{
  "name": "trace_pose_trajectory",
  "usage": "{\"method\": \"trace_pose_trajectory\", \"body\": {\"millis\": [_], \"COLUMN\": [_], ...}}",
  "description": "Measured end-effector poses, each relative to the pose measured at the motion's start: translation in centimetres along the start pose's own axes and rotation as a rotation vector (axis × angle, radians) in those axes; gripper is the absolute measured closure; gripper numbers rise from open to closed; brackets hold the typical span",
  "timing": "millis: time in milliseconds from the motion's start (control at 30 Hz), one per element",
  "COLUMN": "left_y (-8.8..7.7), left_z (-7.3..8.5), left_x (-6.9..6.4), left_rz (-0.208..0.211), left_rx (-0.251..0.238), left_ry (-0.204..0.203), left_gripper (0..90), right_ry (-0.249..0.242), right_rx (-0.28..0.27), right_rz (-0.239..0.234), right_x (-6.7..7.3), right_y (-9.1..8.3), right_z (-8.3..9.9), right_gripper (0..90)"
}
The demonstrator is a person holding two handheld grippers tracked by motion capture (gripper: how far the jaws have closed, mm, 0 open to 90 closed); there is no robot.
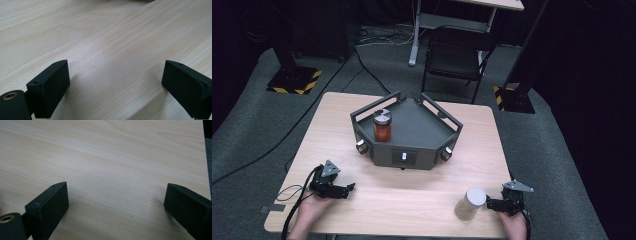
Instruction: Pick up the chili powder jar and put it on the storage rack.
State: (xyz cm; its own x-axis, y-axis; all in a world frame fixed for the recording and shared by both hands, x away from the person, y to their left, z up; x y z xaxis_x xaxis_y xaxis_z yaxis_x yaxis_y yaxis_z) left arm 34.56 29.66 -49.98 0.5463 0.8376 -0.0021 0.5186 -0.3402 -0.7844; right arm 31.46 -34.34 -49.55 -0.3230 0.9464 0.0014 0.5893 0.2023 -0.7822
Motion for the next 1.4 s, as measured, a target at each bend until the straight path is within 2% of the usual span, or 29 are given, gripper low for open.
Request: {"method": "trace_pose_trajectory", "body": {"millis": [1400], "left_y": [0.01], "left_z": [-0.04], "left_x": [0.01], "left_rz": [-0.005], "left_rx": [0.005], "left_ry": [-0.002], "left_gripper": [6.4], "right_ry": [0.000], "right_rx": [0.000], "right_rz": [0.000], "right_x": [0.00], "right_y": [0.00], "right_z": [0.00], "right_gripper": [5.0]}}
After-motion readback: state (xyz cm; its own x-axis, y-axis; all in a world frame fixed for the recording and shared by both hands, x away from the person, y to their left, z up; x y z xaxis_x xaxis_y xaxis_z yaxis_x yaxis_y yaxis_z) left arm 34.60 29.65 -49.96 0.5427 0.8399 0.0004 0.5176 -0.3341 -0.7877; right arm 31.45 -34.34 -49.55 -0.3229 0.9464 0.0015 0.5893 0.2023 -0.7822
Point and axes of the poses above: each handheld gripper's, and its own axes: y roughly forward along the jaws, z roughly out of its underside, x roughly to its left, the point moved 9 cm from there along y, roughly forward along the jaws, and after that the axes turned 9 degrees about x, right-handed, at the moved point
